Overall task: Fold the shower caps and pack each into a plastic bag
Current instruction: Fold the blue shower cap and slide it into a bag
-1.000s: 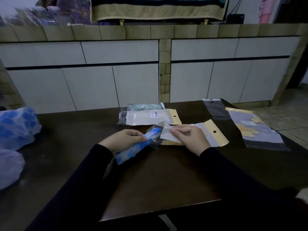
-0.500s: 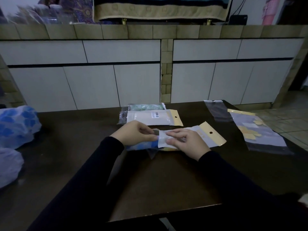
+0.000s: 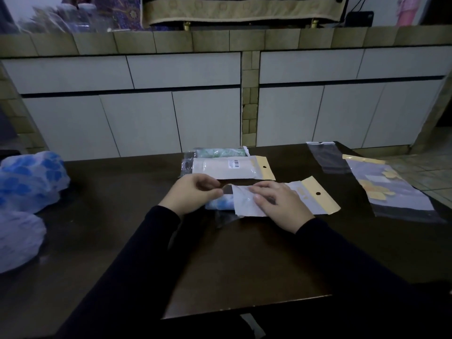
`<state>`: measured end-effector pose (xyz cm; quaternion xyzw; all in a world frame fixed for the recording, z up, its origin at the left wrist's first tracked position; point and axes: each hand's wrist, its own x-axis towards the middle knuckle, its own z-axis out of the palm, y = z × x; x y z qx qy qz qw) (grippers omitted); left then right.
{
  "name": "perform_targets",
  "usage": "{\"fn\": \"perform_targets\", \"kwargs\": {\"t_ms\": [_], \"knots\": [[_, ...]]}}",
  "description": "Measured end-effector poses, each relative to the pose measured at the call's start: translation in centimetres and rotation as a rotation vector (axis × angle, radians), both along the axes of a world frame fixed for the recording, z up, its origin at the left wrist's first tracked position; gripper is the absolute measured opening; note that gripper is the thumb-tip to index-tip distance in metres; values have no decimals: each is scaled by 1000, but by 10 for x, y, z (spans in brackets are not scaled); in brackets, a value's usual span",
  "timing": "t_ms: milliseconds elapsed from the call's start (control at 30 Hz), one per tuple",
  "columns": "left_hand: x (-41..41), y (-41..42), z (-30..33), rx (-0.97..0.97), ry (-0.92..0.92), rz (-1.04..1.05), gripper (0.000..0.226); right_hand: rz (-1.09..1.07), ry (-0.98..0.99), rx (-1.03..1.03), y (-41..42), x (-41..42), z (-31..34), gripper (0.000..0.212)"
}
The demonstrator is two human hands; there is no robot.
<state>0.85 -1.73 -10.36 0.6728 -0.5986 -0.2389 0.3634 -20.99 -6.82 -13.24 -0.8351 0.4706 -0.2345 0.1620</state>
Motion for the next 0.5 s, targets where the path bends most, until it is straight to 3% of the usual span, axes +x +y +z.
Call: {"fn": "perform_targets", "kwargs": {"t_ms": [100,267,500], "knots": [[10,5,-9,93,-68,131,29,-31,40,-7,0,1,-1,40],[-13,2,-15,10,199,139,15,0,108,-107,8,14,-2,37],[-17,5,-13,-17,167,149,13,-104,192,-225,10,11,1,44]]}}
